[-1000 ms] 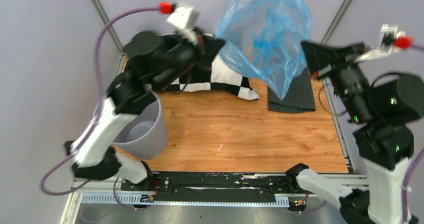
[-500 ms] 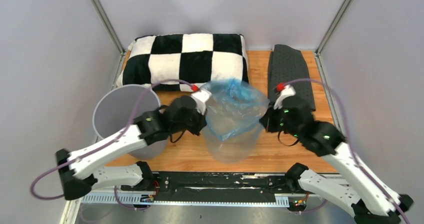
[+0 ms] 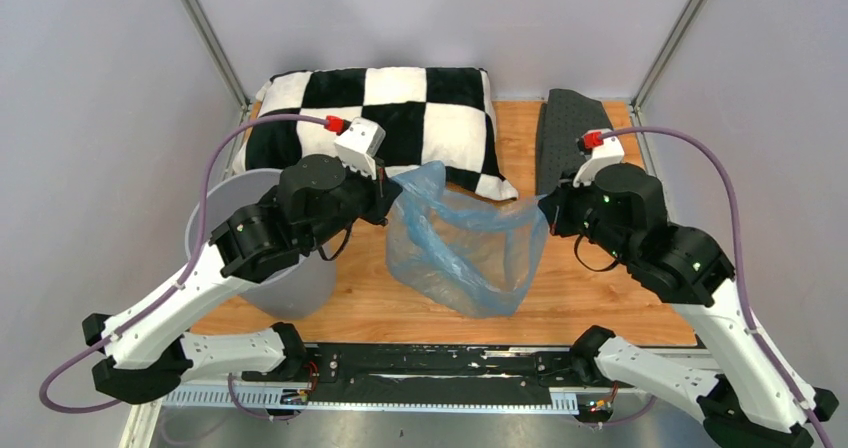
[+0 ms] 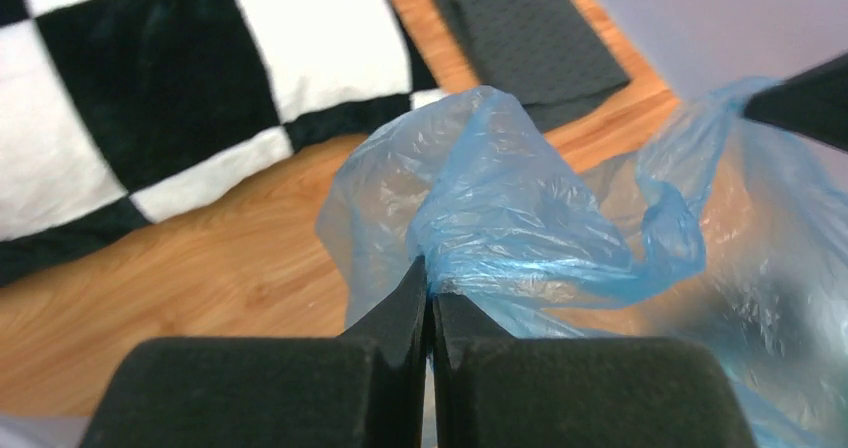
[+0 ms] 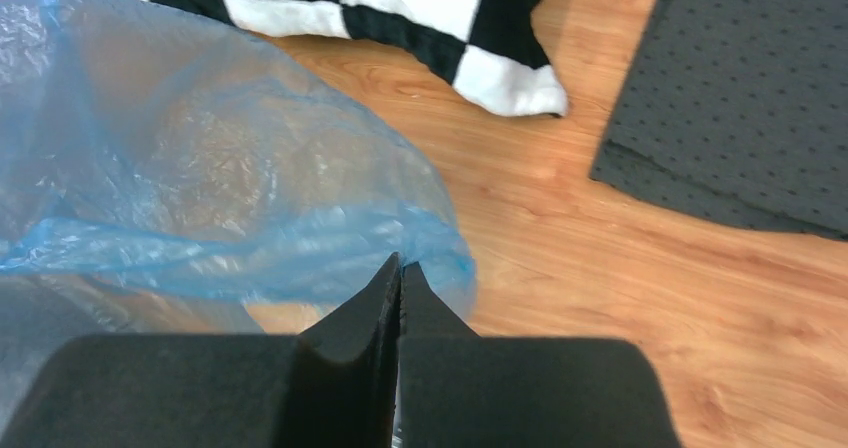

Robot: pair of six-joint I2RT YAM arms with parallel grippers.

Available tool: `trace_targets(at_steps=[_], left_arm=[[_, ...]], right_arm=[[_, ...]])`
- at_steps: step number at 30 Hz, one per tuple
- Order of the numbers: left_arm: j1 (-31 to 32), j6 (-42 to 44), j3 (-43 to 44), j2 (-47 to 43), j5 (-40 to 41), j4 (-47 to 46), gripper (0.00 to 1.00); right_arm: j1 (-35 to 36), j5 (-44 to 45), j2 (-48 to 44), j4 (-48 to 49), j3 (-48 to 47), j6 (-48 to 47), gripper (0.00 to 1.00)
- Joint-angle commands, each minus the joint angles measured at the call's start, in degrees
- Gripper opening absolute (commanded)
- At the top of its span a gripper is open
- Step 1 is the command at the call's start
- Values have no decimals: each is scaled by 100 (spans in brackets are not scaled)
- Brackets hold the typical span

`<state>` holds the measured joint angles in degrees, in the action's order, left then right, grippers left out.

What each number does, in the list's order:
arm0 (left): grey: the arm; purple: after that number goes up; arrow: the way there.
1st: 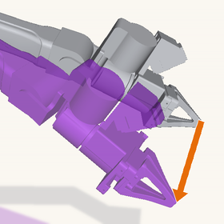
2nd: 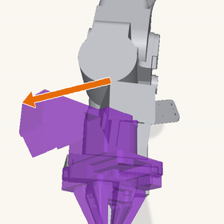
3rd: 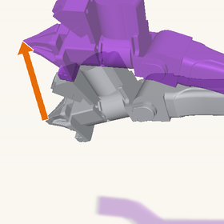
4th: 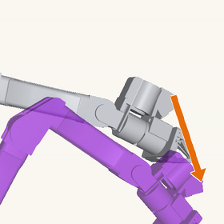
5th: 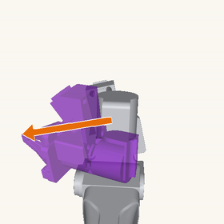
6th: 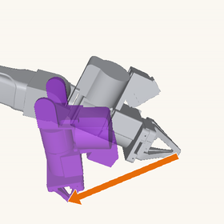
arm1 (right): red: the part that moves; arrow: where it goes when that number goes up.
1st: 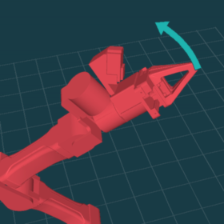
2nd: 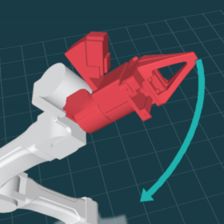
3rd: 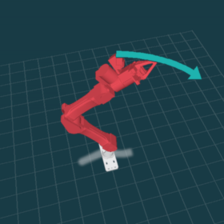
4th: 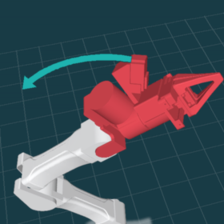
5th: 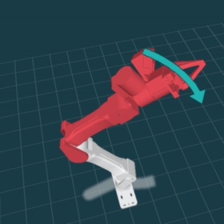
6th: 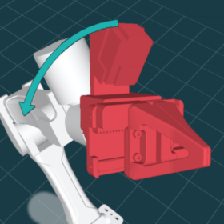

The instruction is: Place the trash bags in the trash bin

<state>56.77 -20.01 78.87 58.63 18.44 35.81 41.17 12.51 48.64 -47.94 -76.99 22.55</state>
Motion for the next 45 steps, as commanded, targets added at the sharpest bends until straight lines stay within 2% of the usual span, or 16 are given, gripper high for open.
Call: trace_targets(at_steps=[1,3,8,12,20,21,25,28,30,37,42,45], left_arm=[[-165,-129,349,-33,573,343,0],[-235,-86,552,91,230,338,0],[-237,-25,1125,469,-521,429,0],[-237,-49,1328,662,-681,538,0],[-445,-89,1231,833,-719,690,0],[-477,-112,1219,846,-764,683,0],[-492,-73,1299,929,-868,673,0],[-492,-73,1339,1002,-967,673,0],[-492,-70,1362,1054,-1014,665,0],[-492,-79,1395,1163,-1091,668,0],[-492,-128,1432,1246,-1162,665,0],[-492,-163,1487,1294,-1233,672,0]], right_arm=[[49,805,-574,-554,-66,-112,0],[49,585,-720,-494,-112,-183,0],[50,-610,-664,-63,-170,-577,0],[51,-1455,-645,381,8,-763,0],[51,-1676,-679,455,322,-886,2],[50,-1669,-697,401,370,-890,9],[52,-1453,-732,55,593,-896,48],[54,-1566,-783,7,813,-961,65],[49,-1722,-753,8,916,-1054,72],[65,-2274,-641,263,1005,-1513,84],[221,-2782,-310,778,638,-1746,84],[650,-2609,118,898,407,-1878,84]])
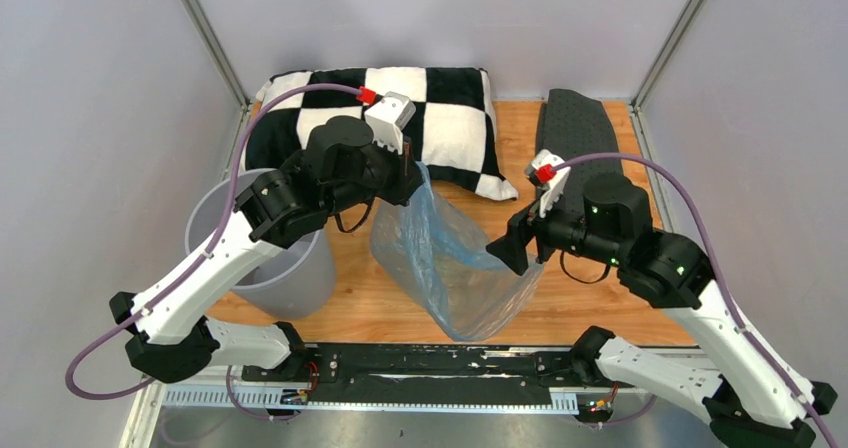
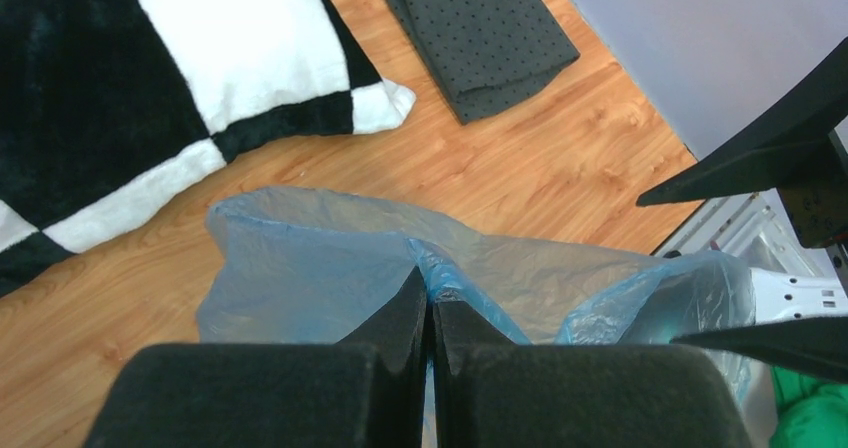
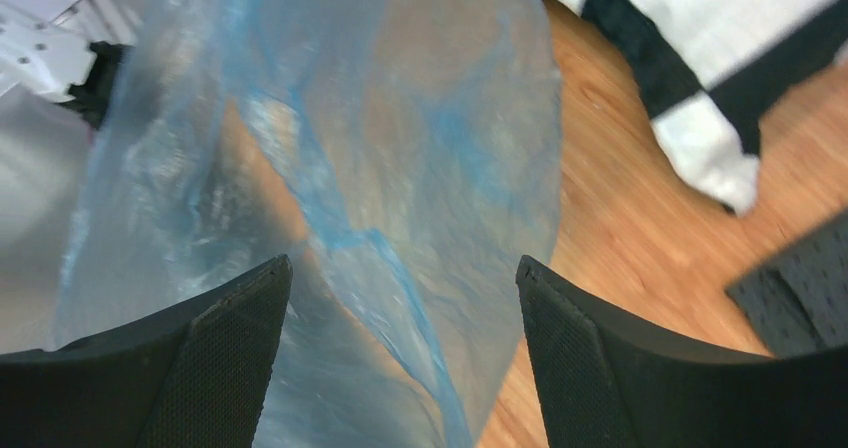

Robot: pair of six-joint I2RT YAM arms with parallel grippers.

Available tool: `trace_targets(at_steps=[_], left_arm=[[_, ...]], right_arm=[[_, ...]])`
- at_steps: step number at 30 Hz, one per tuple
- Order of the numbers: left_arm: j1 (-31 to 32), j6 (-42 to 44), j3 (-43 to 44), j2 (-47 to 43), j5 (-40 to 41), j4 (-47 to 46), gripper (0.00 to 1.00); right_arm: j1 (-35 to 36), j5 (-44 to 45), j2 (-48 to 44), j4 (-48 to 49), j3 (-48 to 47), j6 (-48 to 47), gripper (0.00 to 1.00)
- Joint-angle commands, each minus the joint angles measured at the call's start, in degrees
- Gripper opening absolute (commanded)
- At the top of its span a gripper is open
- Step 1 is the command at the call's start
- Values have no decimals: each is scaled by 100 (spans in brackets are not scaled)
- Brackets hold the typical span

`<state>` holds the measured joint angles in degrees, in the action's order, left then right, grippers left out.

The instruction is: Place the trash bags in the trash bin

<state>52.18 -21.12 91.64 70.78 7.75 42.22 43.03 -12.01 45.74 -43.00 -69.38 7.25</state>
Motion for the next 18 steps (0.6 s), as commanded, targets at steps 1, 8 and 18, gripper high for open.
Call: trace_targets(at_steps=[1,8,18], left_arm=[[-33,-76,228,106,-175,32,0],[-33,-137,297,163,-290,29,0],[-33,-127,305,49,-325,29,8]], right_arm=[[657,-22,543,439,-421,-385,84],[1555,977,1276,736,-540,-427,81],[1621,1785,1727,924,-650,-105,8]])
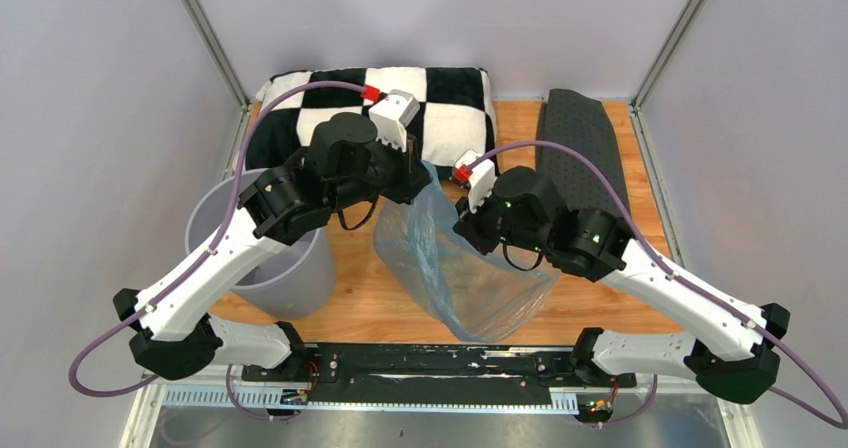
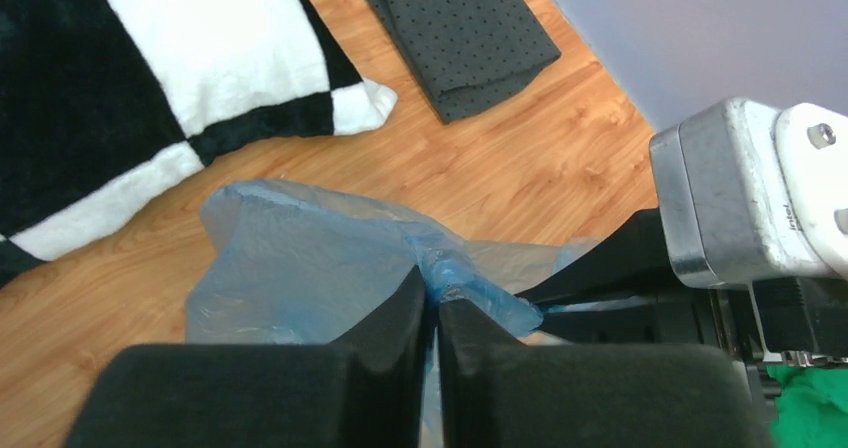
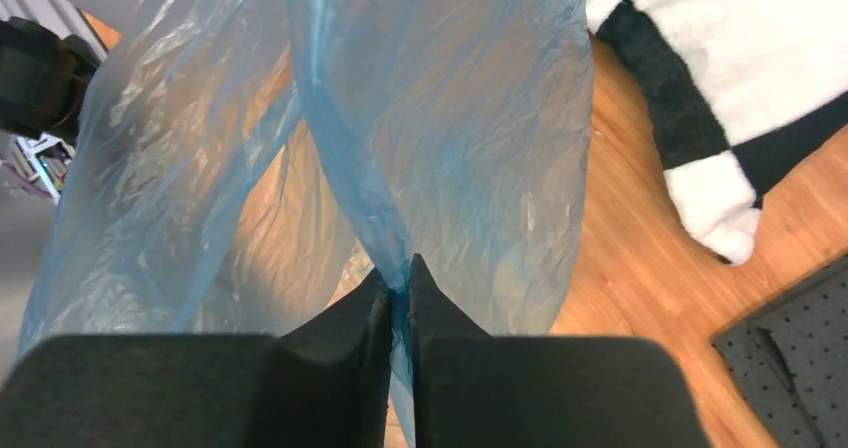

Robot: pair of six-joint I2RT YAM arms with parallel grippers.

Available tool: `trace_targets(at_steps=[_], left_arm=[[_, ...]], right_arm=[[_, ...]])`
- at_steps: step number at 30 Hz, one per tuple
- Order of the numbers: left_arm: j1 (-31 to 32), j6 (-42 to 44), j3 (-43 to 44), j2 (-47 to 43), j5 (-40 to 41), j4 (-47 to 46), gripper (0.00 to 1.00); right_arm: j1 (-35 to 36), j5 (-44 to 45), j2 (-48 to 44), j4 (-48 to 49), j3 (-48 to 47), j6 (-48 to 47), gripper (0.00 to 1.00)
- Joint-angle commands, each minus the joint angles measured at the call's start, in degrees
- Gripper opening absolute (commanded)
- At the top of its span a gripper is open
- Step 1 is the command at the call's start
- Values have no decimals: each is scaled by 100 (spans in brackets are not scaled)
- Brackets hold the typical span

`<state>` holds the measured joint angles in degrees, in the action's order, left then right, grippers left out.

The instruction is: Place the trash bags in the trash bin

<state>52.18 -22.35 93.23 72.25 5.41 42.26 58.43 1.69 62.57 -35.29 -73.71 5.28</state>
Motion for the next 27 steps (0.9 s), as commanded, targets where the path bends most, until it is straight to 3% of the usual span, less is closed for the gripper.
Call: trace_targets(at_steps=[1,3,8,12,16,20,27], left_arm=[[-33,-1,137,-113,-85,27,14],[-33,4,98,-171,-84,21,26],[-33,-68,-59,-507,108,26,71],[-33,-149,-89,-837,156,35,88],[-33,-215,-268,-1297,566,186,92],[-33,-147,-531,-1687,1531,714,92],[-37,-335,-965,-2017,3343,1948,84]], right_arm=[[87,502,74,133,-255,123,2],[89,809,100,48,-361,214,0],[89,1684,34,-151,-702,352,0],[89,2291,157,-395,-1061,352,0],[80,2688,309,-531,-1362,372,0],[78,2963,358,-586,-1610,326,0],[72,3102,362,-645,-1925,223,0]])
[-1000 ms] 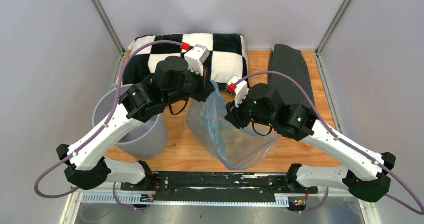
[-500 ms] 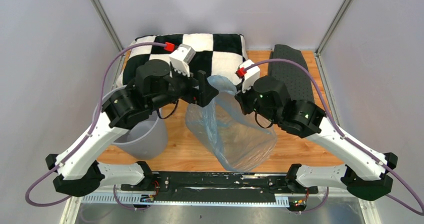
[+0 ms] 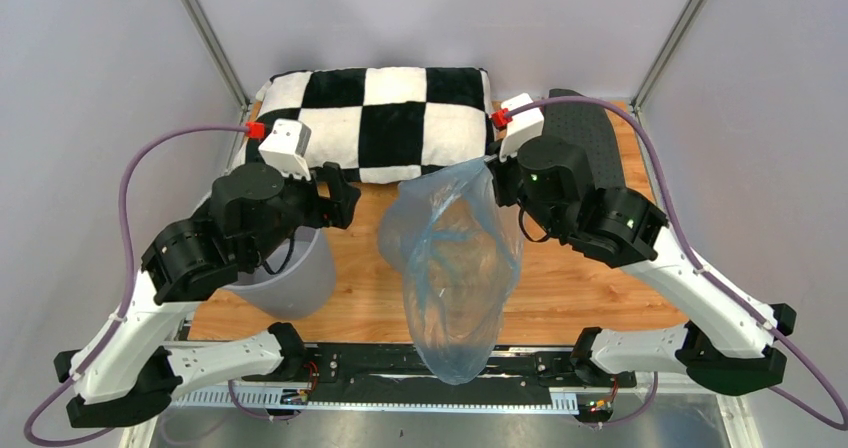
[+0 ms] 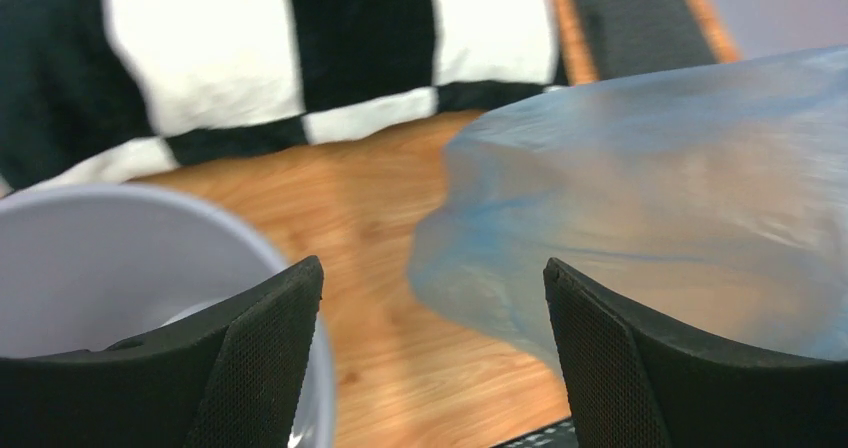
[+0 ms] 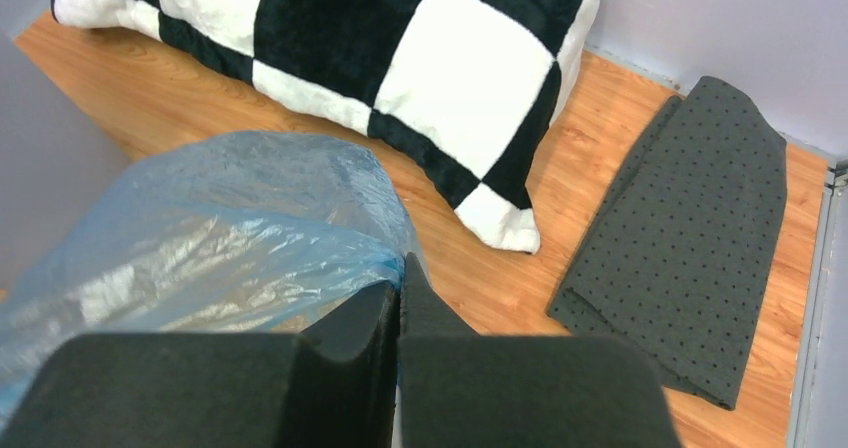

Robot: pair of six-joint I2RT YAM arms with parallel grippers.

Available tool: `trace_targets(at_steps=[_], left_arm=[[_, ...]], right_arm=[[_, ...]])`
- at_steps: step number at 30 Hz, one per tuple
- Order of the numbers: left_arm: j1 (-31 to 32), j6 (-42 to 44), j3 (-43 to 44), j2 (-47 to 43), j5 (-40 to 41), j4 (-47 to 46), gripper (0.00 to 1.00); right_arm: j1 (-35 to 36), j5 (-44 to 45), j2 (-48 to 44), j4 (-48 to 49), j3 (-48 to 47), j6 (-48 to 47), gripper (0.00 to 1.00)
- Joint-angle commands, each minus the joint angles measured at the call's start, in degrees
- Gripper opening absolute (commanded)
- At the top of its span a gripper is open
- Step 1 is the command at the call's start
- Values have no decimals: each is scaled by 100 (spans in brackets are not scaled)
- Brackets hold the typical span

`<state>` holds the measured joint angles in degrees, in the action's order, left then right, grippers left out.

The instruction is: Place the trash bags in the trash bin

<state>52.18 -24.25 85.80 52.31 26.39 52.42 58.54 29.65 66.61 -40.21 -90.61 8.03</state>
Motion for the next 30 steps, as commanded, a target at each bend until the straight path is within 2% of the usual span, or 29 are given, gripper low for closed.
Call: trace_targets(at_steps=[1,8,12,14,18,24,26,30], left_arm=[[-33,-219,-313,-49,1389,1053,83],[-121,-564,-1036,-52,1576,1132,79],[-165,-626,-1295,152,1478,1121,69],[-165,-594,-1387,229,1546,1123,60],[-178,-625,-1556,302,1543,1112,52],[-174,-673,-1737,394,1585,1097,47],[-173,-654,-1740,446,1582,1095,40],[-173,-546,-1646,557,1400,1073,18]], right_arm=[[61,325,-50,-154,-259,-62,0],[61,279,-25,-179,-567,-183,0],[61,389,-97,-189,-707,-271,0],[60,437,-121,-185,-804,-350,0],[61,461,-52,-251,-1062,-476,0],[57,404,17,-313,-1374,-635,0],[56,378,41,-354,-1451,-651,0],[61,477,63,-364,-1569,-775,0]])
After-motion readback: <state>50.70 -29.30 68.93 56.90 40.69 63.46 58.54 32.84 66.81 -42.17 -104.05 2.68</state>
